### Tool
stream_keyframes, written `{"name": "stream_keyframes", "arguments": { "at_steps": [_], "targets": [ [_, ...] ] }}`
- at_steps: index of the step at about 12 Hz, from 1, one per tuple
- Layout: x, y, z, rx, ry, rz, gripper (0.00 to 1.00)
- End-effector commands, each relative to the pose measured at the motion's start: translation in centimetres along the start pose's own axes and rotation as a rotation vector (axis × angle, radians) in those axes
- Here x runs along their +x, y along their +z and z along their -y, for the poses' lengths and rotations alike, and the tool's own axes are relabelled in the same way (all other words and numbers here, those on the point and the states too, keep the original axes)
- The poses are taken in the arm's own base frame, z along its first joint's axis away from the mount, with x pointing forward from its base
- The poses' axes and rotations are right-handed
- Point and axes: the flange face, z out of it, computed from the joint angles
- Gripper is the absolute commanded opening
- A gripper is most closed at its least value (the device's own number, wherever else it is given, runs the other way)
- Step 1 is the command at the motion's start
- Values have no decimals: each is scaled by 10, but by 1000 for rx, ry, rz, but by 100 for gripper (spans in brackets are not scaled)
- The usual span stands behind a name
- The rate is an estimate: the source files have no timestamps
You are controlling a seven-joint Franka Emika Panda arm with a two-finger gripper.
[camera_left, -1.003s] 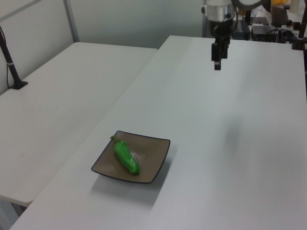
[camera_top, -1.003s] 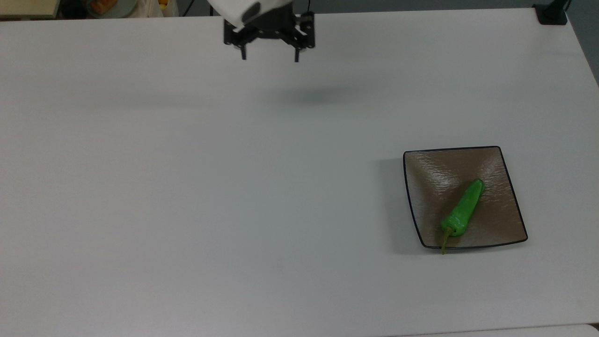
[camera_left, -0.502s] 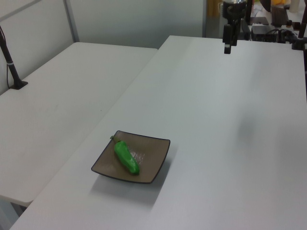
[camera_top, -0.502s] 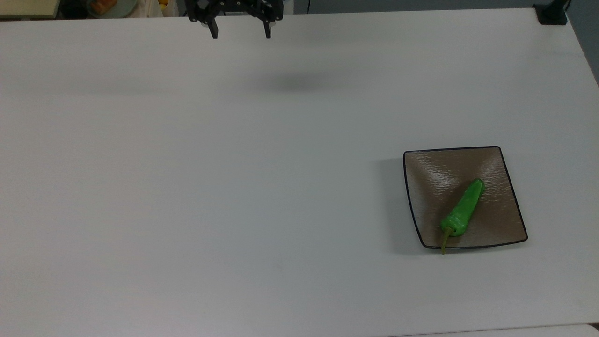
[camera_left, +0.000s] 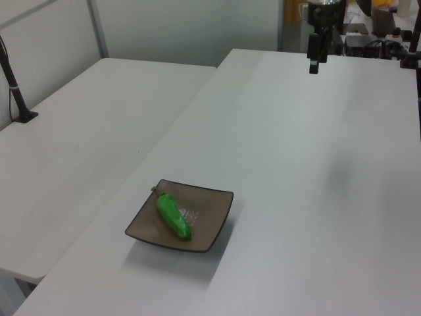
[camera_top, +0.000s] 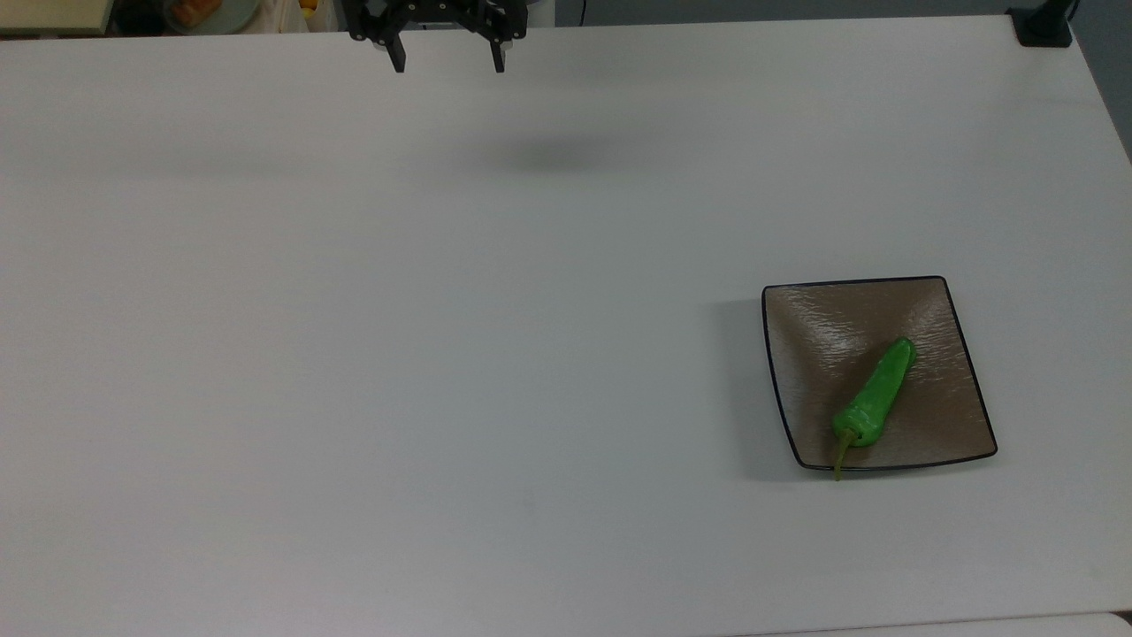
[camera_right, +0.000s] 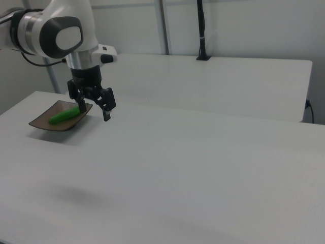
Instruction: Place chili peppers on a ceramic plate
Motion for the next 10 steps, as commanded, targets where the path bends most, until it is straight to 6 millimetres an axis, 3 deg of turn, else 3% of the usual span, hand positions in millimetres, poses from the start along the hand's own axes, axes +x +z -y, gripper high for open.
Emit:
{"name": "stream_keyframes", "arguments": {
  "at_steps": [1,3,10],
  "targets": [
    [3,5,9,-3,-40,-11,100],
    [6,7,18,-40,-58,-8,100],
    [7,8,22,-51,-63,-8,100]
  ]
}}
